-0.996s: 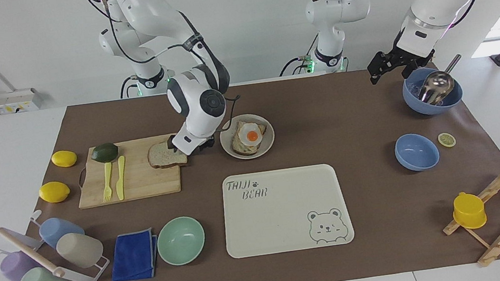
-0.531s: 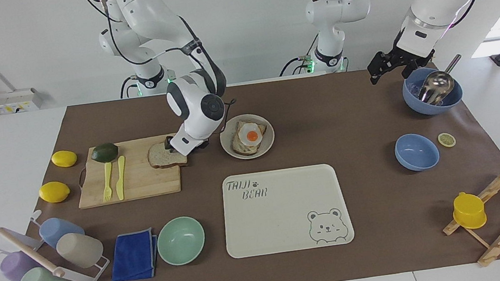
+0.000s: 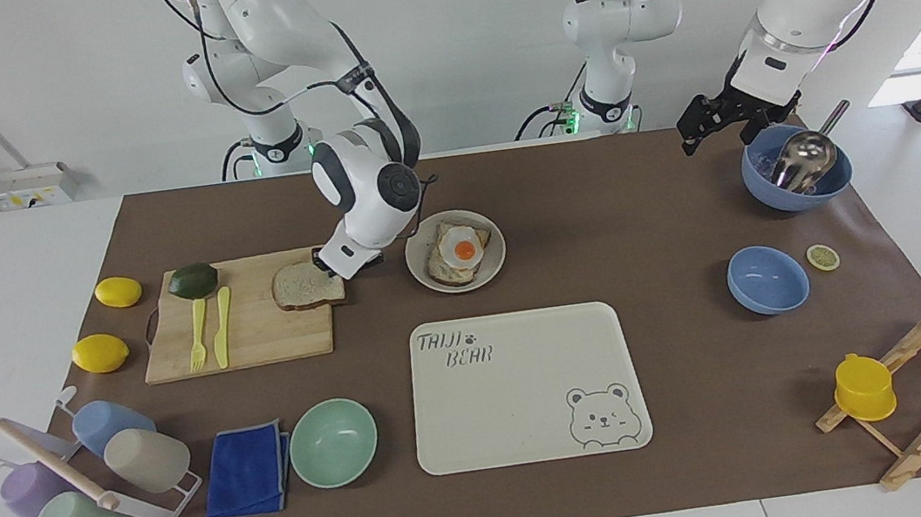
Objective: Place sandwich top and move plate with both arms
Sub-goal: 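Lay the bread slice on top of the egg with the right gripper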
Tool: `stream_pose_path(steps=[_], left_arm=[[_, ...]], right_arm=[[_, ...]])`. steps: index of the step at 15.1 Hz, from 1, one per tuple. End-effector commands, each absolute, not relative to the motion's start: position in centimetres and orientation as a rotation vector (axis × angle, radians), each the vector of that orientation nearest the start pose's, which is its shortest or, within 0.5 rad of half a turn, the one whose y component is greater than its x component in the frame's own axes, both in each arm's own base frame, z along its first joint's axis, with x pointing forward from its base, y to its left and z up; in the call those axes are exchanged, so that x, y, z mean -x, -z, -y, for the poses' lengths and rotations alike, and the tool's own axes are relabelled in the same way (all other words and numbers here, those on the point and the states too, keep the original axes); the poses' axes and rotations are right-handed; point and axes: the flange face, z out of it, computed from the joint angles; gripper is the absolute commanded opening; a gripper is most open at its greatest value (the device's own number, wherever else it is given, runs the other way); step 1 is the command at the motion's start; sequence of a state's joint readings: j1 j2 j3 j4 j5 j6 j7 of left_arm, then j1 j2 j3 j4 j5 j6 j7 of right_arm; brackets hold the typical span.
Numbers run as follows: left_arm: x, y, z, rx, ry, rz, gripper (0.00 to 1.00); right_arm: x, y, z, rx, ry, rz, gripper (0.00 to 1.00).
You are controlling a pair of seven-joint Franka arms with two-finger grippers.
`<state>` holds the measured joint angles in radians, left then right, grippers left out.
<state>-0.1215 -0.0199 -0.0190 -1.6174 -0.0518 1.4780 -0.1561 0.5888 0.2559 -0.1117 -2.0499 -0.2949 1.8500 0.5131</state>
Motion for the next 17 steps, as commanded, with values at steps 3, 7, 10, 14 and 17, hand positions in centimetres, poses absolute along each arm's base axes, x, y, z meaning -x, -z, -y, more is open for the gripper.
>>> stream_pose_path(steps=[3,7,10,14,17], left_arm=[[-52.8,-61.2,7.8,3.147,-0.194,0.032,1.0],[-52.8,-61.2,7.8,3.147,-0.194,0.032,1.0],[-52.8,-61.2,7.8,3.147,-0.194,0.032,1.0],[-52.8,-61.2,7.8,3.147,-0.194,0.032,1.0],[-52.8,-61.2,7.8,3.147,-0.196,0.032,1.0]], right_arm=[[-48.9,-31.4,-25.5,3.6,-0.395,0.251,0.0],[-49.7,-35.9,-30.8,3.595,-0.304,0.322,0.0],[-49.1,-40.6,-37.8,3.559,-0.264,0.393,0.0],[-47.2,-41.5,-42.6,3.499,-0.171,0.351,0.0],[-45.8,-41.3,-45.2,3.425,-0.099,0.288,0.0]])
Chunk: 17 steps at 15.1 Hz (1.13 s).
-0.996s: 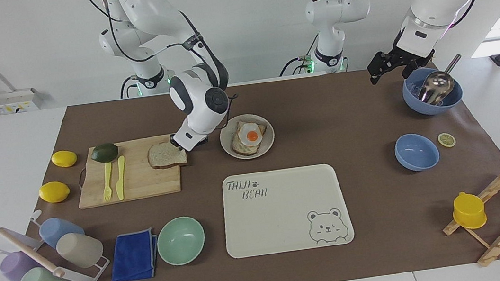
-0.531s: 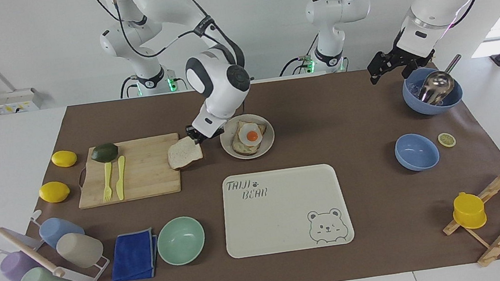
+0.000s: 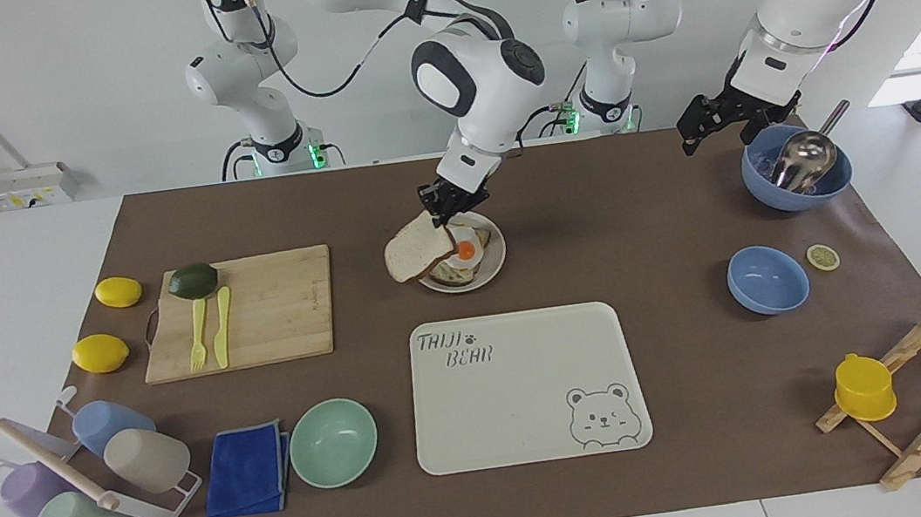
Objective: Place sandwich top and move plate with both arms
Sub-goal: 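Lay the bread slice on top of the egg with the right gripper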
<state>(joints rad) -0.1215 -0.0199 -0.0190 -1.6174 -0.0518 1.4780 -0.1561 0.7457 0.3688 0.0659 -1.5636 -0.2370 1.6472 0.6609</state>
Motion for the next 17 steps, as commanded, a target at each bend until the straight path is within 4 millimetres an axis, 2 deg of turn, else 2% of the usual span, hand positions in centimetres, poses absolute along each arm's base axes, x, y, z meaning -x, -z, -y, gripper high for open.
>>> stream_pose_path(steps=[1,3,5,7,8,9,10,11,13,15,16,17], left_arm=[[-52.8,-61.2,7.8,3.147,-0.194,0.032,1.0],[-52.8,-61.2,7.8,3.147,-0.194,0.032,1.0],[-52.8,-61.2,7.8,3.147,-0.194,0.032,1.0],[-52.8,-61.2,7.8,3.147,-0.194,0.032,1.0],[-52.7,-61.2,7.9,3.147,-0.196,0.029,1.0],[-52.8,-61.2,7.8,3.147,-0.194,0.032,1.0],[-52.8,-61.2,7.8,3.147,-0.196,0.032,1.0],[-52.8,-61.2,7.9,3.147,-0.194,0.029,1.0],[-52.8,-61.2,7.8,3.147,-0.194,0.032,1.0],[-52.8,-61.2,7.9,3.147,-0.194,0.029,1.0],[-52.8,-61.2,7.8,3.147,-0.194,0.032,1.0],[-52.7,-61.2,7.9,3.147,-0.196,0.029,1.0]], right_arm=[[-45.0,-40.4,-46.3,3.402,-0.089,0.287,0.0],[-43.8,-38.7,-47.1,3.391,-0.081,0.247,0.0],[-42.4,-37.6,-48.1,3.384,-0.072,0.292,0.0],[-42.0,-36.8,-47.6,3.388,-0.09,0.288,0.0],[-42.5,-36.7,-47.2,3.371,-0.112,0.248,0.0],[-42.8,-36.7,-47.0,3.347,-0.145,0.208,0.17],[-42.9,-36.7,-46.9,3.339,-0.163,0.191,0.23],[-42.8,-36.7,-47.0,3.339,-0.166,0.192,0.43],[-42.9,-36.2,-46.4,3.346,-0.181,0.184,0.5],[-43.3,-37.0,-46.6,3.321,-0.188,0.161,0.54],[-44.6,-38.0,-45.7,3.294,-0.199,0.132,0.59],[-46.7,-39.8,-43.5,3.274,-0.177,0.106,0.63]])
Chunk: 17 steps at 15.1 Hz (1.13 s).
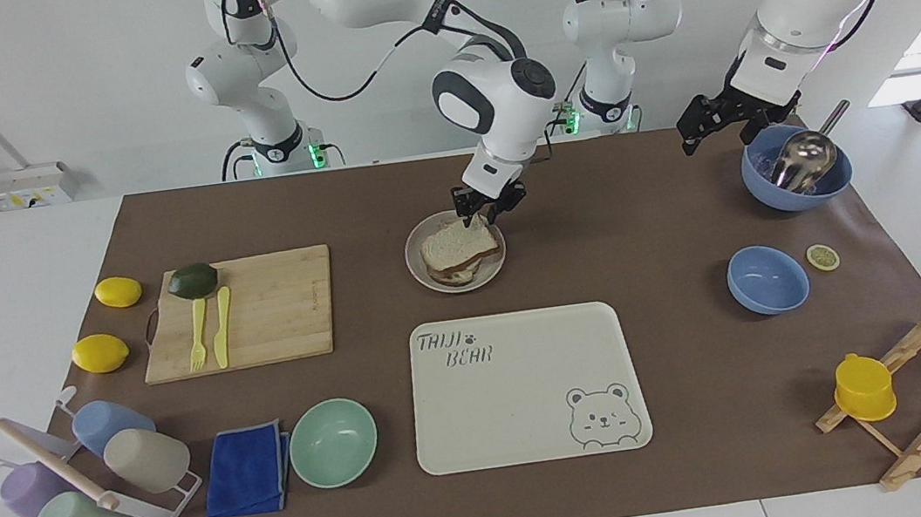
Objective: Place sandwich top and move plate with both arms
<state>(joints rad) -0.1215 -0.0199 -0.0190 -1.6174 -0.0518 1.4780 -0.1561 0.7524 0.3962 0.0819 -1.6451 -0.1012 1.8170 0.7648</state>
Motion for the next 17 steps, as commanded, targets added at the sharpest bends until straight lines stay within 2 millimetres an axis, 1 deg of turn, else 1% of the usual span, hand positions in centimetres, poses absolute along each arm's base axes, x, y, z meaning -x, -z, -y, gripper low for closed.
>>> stream_pose_path(steps=[1,2,3,4,5,6,8,9,10,11,13,14,15,16,17], left_arm=[[-52.8,-61.2,7.8,3.147,-0.194,0.032,1.0],[-52.8,-61.2,7.8,3.147,-0.194,0.032,1.0],[-52.8,-61.2,7.8,3.147,-0.194,0.032,1.0],[-52.8,-61.2,7.8,3.147,-0.194,0.032,1.0],[-52.8,-61.2,7.8,3.147,-0.194,0.032,1.0],[-52.8,-61.2,7.8,3.147,-0.196,0.032,1.0],[-52.8,-61.2,7.8,3.147,-0.196,0.032,1.0],[-52.8,-61.2,7.7,3.147,-0.194,0.034,1.0],[-52.8,-61.2,7.8,3.147,-0.194,0.032,1.0],[-52.8,-61.2,7.8,3.147,-0.194,0.032,1.0],[-52.8,-61.2,7.8,3.147,-0.196,0.032,1.0],[-52.8,-61.2,7.8,3.147,-0.194,0.032,1.0],[-52.8,-61.2,7.9,3.147,-0.194,0.029,1.0],[-52.8,-61.2,7.8,3.147,-0.194,0.032,1.0],[-52.8,-61.2,7.8,3.147,-0.194,0.032,1.0]], right_arm=[[-48.5,-41.6,-41.0,3.255,-0.153,0.09,0.74],[-50.3,-43.2,-38.2,3.243,-0.137,0.046,0.79],[-52.4,-45.0,-34.2,3.237,-0.138,-0.011,0.92],[-53.5,-46.3,-31.5,3.235,-0.146,-0.009,1.0],[-54.4,-48.0,-28.4,3.231,-0.156,0.008,1.0],[-55.2,-49.6,-25.2,3.228,-0.177,-0.02,1.0],[-57.1,-53.2,-18.0,3.153,-0.275,-0.2,1.0],[-57.6,-54.7,-15.4,3.141,-0.287,-0.213,1.0],[-57.6,-56.7,-13.1,3.135,-0.269,-0.183,1.0],[-57.4,-58.2,-11.4,3.14,-0.227,-0.19,1.0],[-57.0,-60.7,-7.2,3.127,-0.167,-0.282,1.0],[-56.5,-61.6,-4.7,3.114,-0.18,-0.323,1.0],[-55.8,-62.4,-3.4,3.108,-0.187,-0.297,1.0],[-55.2,-62.7,-2.5,3.123,-0.194,-0.243,1.0],[-54.8,-62.5,-2.4,3.129,-0.22,-0.217,1.0]])
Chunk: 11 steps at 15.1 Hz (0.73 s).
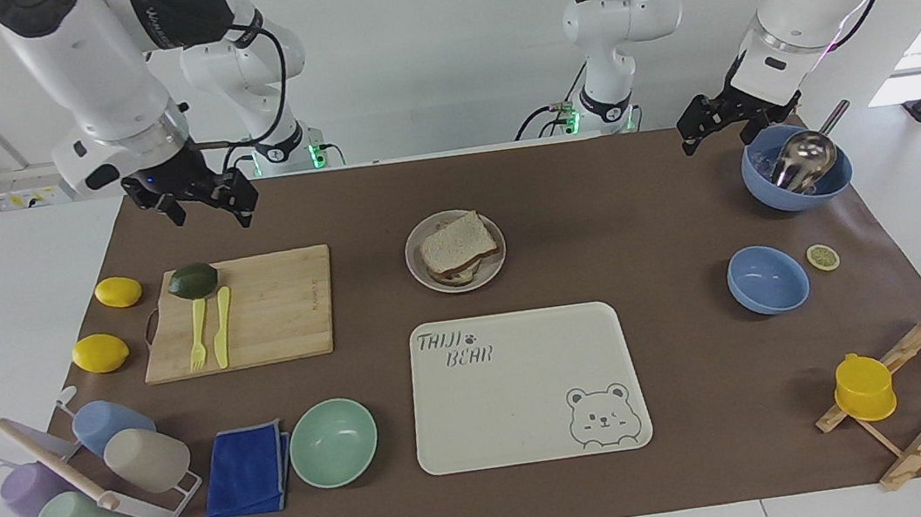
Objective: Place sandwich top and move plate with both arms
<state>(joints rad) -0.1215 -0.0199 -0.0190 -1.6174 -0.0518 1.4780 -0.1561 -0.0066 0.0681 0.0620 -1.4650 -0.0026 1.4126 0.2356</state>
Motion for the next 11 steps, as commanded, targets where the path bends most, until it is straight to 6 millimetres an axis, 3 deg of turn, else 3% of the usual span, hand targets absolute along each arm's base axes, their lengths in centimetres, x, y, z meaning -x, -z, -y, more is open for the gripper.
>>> stream_pose_path(steps=[1,8,11], left_arm=[[-52.8,-61.2,7.7,3.147,-0.194,0.034,1.0],[-52.7,-61.1,7.9,3.146,-0.198,0.032,1.0],[-52.7,-61.2,7.8,3.146,-0.201,0.036,1.0]], right_arm=[[-54.5,-62.5,-2.2,3.131,-0.244,-0.217,1.0],[-54.2,-62.5,-2.1,3.163,-0.259,-0.145,1.0],[-54.4,-62.4,-0.7,3.175,-0.234,-0.109,1.0]])
